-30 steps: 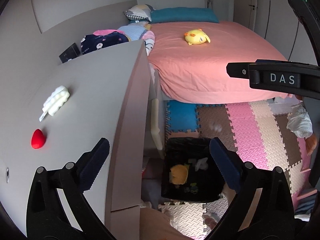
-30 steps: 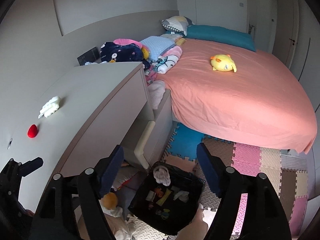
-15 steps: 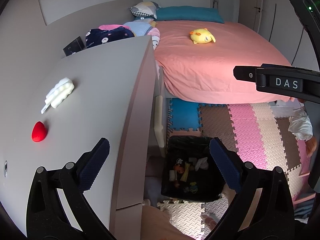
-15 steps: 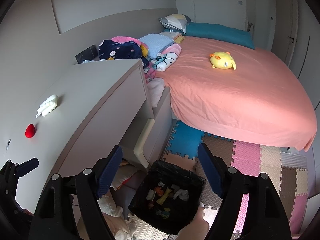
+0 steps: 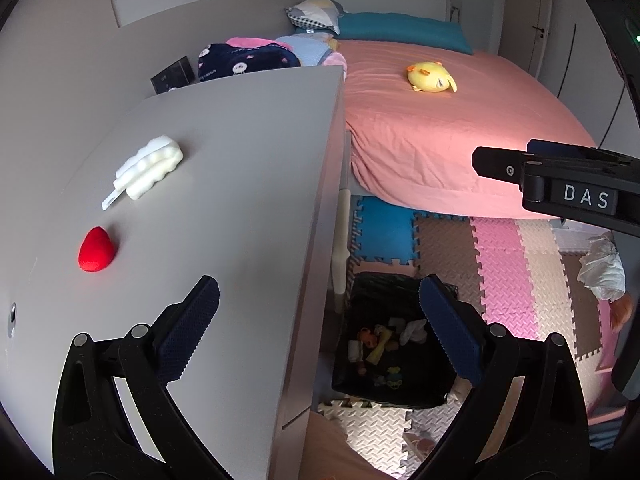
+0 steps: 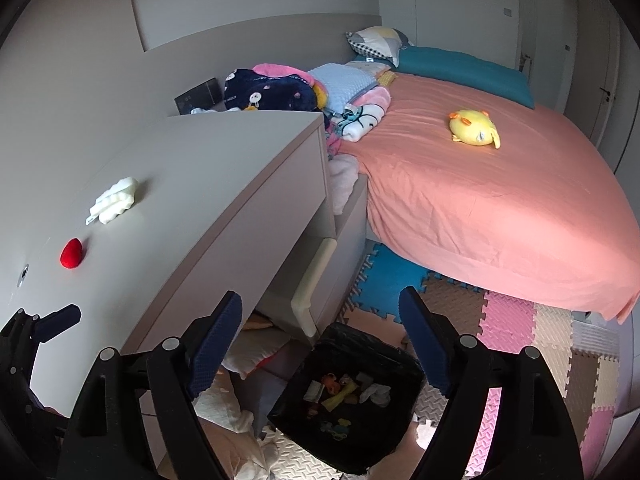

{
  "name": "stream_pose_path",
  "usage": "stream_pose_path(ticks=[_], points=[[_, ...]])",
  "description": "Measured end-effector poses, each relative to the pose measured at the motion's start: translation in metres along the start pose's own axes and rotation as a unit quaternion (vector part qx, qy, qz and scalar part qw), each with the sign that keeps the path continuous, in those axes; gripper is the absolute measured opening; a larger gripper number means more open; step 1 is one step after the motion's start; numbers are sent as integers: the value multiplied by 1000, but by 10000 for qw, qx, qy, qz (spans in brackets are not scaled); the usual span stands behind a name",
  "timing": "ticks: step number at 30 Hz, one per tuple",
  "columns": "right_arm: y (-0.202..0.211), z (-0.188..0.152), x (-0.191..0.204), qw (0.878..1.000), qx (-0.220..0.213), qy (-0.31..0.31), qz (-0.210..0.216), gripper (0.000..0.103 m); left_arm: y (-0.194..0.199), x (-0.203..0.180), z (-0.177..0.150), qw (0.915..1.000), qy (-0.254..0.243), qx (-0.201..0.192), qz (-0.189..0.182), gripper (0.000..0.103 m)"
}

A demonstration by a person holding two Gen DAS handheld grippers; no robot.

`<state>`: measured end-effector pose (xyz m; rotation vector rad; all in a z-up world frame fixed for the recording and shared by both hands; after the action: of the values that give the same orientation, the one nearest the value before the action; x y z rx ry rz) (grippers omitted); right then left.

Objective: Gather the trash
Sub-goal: 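Move both open tools back over the desk toward the heart and foam block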

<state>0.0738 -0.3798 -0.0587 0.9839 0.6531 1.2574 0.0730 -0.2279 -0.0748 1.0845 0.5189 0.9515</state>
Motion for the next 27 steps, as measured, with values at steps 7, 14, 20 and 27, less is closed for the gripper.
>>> stream_pose_path(ticks=[7, 14, 20, 27], points=[[-4, 12, 27, 9997, -2, 220, 81, 81, 2, 24, 2, 9997, 225, -29, 60, 96], [-13, 27, 56, 9988, 15, 435, 208, 81, 3, 60, 1, 9984, 530, -6, 171, 96], [-24, 37, 88, 9972, 95, 630, 382, 81, 3, 96, 0, 9960, 842, 18, 306, 96], [-39, 48, 120, 9949, 206, 854, 497, 82, -3, 132, -3, 9924, 1169, 102, 377, 96]])
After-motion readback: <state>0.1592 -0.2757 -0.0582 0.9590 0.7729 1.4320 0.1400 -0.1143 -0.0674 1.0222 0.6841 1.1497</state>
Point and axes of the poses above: each gripper's, at about its wrist camera, not at the fingertips, and y roughly against the way its jaws point, x to its left, z to its top, the point moved 9 cm from there along -y, roughly the way its jaws point, and after that the axes turned 14 degrees about x, right-handed, at the moved point
